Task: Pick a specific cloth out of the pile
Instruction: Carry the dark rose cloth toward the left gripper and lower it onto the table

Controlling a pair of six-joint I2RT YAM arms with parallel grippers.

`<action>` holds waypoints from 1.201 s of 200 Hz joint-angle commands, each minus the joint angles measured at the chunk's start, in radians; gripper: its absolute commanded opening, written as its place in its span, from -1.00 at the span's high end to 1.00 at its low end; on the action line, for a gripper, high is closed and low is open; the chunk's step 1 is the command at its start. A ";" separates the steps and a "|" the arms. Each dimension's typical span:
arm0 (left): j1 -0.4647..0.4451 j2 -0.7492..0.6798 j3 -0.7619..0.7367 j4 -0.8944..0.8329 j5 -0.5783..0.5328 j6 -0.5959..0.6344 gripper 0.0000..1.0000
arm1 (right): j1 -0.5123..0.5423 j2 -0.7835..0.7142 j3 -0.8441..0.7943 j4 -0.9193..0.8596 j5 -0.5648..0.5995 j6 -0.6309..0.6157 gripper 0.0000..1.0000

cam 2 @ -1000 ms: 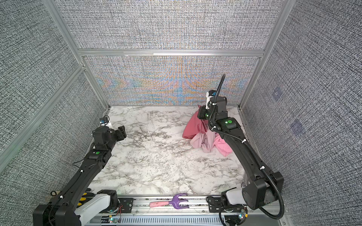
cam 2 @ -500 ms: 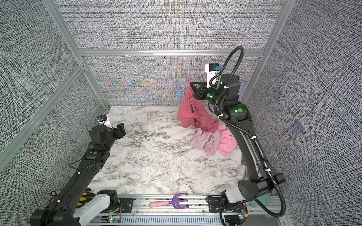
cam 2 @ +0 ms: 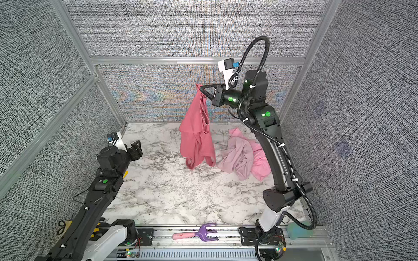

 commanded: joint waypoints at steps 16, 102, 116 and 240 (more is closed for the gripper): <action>-0.002 -0.035 0.012 -0.036 0.004 -0.004 -0.45 | 0.027 0.035 0.038 -0.017 -0.039 0.007 1.00; -0.001 -0.115 0.082 -0.202 -0.047 -0.019 -0.47 | 0.215 0.185 0.002 -0.036 0.088 -0.081 1.00; -0.001 -0.128 0.106 -0.244 -0.053 -0.020 -0.47 | 0.259 0.260 0.026 -0.027 0.108 -0.084 1.00; -0.001 -0.204 0.129 -0.341 -0.050 -0.017 -0.52 | 0.484 0.826 0.251 0.167 0.167 0.111 0.51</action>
